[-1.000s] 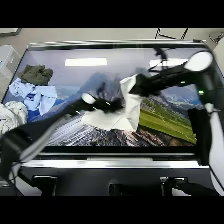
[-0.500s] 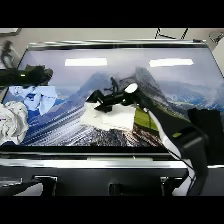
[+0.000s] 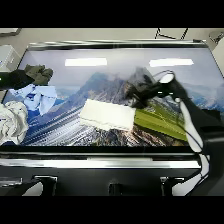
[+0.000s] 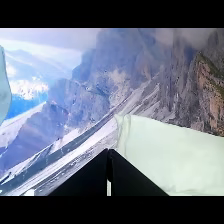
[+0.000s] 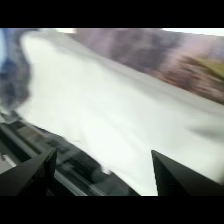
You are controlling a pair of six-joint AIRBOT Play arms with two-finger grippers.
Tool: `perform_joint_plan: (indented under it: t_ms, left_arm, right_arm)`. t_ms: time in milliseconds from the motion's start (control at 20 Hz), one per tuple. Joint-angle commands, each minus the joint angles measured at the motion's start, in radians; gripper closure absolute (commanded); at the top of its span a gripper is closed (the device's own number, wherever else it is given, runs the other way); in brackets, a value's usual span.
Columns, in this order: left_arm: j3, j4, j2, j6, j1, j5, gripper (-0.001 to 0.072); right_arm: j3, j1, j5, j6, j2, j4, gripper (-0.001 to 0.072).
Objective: Fold the clothes and pants, and hang the long-sleeved shirts on hangers.
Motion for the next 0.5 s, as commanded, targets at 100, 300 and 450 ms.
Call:
perform_joint_plan:
  t_ms: [100, 300, 450]
  left_arm:
    - [0.000, 0.002, 0.006, 0.010, 0.002, -0.014, 0.0685]
    - [0.001, 0.001, 0.006, 0.000, -0.018, -0.014, 0.0685]
    - [0.001, 0.002, 0.006, -0.001, -0.038, -0.013, 0.0685]
  right_arm:
    - [-0.249, -0.065, -0.017, -0.030, 0.050, -0.071, 0.0036]
    - [-0.367, 0.039, -0.268, -0.115, 0.043, 0.126, 0.0143]
    - [-0.339, 0.028, -0.239, -0.182, 0.042, 0.224, 0.0675]
